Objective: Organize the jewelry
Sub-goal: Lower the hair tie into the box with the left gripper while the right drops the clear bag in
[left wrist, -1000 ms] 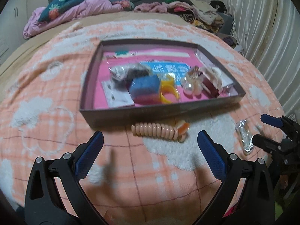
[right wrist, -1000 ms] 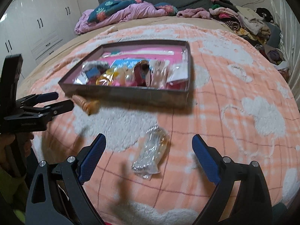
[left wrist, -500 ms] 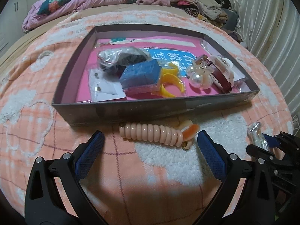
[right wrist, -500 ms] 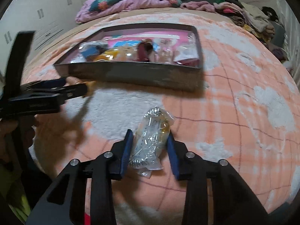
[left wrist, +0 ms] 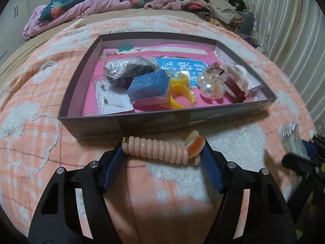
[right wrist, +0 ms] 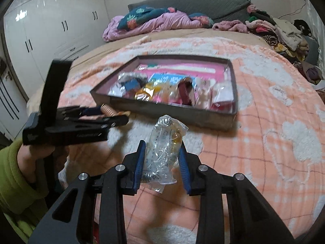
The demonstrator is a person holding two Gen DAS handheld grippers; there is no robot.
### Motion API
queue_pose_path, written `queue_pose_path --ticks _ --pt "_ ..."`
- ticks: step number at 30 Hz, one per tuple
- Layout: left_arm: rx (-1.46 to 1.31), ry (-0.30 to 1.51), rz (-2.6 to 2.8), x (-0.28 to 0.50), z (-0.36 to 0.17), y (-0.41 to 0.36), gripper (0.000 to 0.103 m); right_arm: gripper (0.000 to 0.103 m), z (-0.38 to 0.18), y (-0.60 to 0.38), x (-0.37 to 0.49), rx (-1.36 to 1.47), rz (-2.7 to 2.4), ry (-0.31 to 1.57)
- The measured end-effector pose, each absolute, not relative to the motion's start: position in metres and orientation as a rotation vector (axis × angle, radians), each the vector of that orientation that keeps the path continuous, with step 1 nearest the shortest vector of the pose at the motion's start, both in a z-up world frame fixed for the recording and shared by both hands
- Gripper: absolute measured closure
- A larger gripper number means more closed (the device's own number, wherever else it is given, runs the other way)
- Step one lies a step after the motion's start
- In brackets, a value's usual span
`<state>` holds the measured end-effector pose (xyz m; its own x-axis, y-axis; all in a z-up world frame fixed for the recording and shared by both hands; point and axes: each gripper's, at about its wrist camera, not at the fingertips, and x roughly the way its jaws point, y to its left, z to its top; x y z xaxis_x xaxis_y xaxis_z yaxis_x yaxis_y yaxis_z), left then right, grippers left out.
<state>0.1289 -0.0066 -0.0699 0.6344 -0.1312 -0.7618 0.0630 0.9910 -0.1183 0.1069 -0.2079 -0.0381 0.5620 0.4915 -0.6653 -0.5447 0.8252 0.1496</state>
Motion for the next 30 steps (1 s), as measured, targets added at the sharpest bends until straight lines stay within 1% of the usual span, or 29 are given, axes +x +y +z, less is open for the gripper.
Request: queue_pose_path --ticks 5,12,30 --pt "-0.125 0.821 -0.124 0.111 -0.045 0.004 0.04 0.073 -0.023 -0.216 0.111 -0.054 0.598 0.718" --pt "-0.13 0.753 -0.114 0.109 -0.011 0.016 0.04 0.073 -0.003 -0.224 0.123 -0.027 0.562 0.677" --pt "-0.101 0.681 -0.102 0.148 0.025 0.015 0.04 0.073 0.05 -0.223 0.153 -0.016 0.531 0.534"
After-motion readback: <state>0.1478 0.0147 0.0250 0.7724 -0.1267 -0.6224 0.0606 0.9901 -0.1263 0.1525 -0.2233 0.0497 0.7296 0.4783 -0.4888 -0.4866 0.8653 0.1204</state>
